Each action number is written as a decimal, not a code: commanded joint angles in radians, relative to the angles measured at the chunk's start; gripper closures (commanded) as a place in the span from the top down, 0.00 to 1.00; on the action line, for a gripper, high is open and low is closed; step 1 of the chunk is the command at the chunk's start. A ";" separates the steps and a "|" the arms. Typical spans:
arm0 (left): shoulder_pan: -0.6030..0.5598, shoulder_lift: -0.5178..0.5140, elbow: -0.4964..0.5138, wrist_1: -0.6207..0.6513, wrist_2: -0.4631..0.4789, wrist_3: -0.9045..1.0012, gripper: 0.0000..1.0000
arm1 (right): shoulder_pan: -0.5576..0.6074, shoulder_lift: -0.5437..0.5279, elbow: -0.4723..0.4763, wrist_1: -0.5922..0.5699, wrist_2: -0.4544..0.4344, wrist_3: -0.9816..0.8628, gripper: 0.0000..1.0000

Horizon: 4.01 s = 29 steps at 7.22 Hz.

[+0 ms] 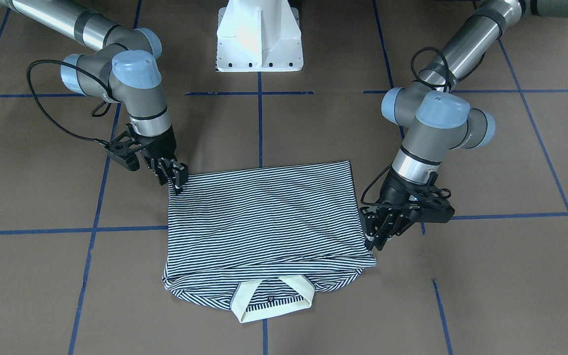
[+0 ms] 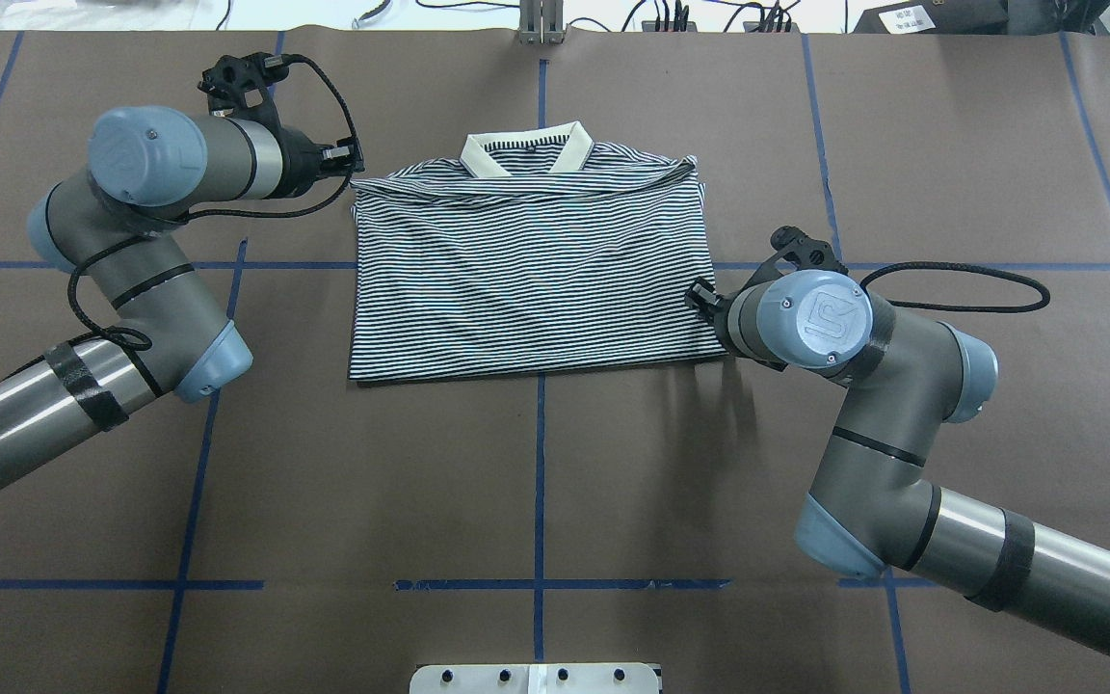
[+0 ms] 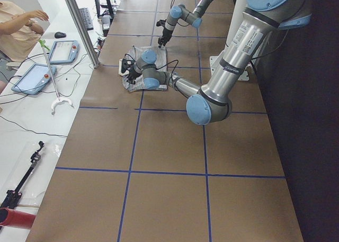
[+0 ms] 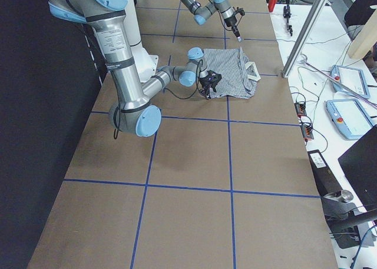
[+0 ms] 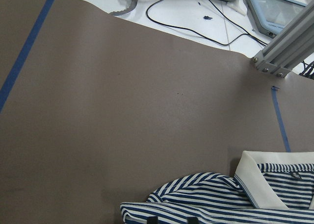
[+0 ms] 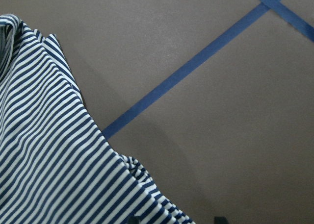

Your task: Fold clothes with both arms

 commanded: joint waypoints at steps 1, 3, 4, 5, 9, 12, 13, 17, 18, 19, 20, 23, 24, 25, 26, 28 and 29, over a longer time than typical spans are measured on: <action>0.000 0.002 0.000 0.000 0.000 0.000 0.32 | -0.001 0.003 0.003 -0.015 -0.001 -0.001 0.48; -0.003 0.005 -0.018 0.001 0.002 -0.002 0.32 | -0.001 0.005 0.004 -0.015 0.001 -0.003 0.00; -0.003 0.023 -0.029 0.001 0.000 -0.002 0.32 | -0.006 0.006 0.004 -0.015 0.001 -0.003 0.00; -0.003 0.024 -0.037 0.003 0.000 -0.002 0.32 | -0.004 0.008 0.017 -0.015 0.003 -0.003 0.00; -0.003 0.024 -0.060 0.006 -0.002 -0.002 0.32 | -0.106 -0.166 0.335 -0.080 0.004 0.003 0.00; -0.003 0.025 -0.080 0.014 -0.002 -0.003 0.32 | -0.307 -0.274 0.506 -0.201 -0.056 0.134 0.00; -0.003 0.025 -0.090 0.014 -0.002 -0.003 0.32 | -0.372 -0.274 0.591 -0.310 -0.048 0.170 0.00; 0.029 0.051 -0.196 0.015 -0.092 -0.133 0.32 | -0.711 -0.285 0.736 -0.579 -0.053 0.276 0.99; 0.034 0.053 -0.205 0.017 -0.118 -0.158 0.35 | -0.713 -0.288 0.736 -0.587 -0.054 0.279 1.00; 0.041 0.074 -0.215 0.014 -0.200 -0.175 0.41 | -0.641 -0.277 0.748 -0.587 -0.054 0.276 1.00; 0.070 0.143 -0.289 0.006 -0.278 -0.193 0.51 | -0.507 -0.245 0.764 -0.587 -0.051 0.270 1.00; 0.262 0.234 -0.488 0.243 -0.160 -0.319 0.54 | -0.096 -0.058 0.640 -0.575 -0.022 0.016 1.00; 0.341 0.232 -0.514 0.338 -0.109 -0.372 0.54 | 0.001 -0.028 0.598 -0.573 0.062 -0.056 1.00; 0.404 0.231 -0.514 0.401 -0.053 -0.405 0.54 | 0.026 -0.003 0.549 -0.572 0.091 -0.090 1.00; 0.411 0.220 -0.518 0.469 -0.046 -0.405 0.55 | 0.027 -0.003 0.528 -0.563 0.091 -0.096 1.00; 0.445 0.206 -0.514 0.537 -0.037 -0.407 0.58 | 0.028 -0.013 0.489 -0.471 0.093 -0.090 1.00; 0.455 0.205 -0.506 0.541 -0.037 -0.407 0.58 | 0.028 -0.013 0.488 -0.470 0.092 -0.090 1.00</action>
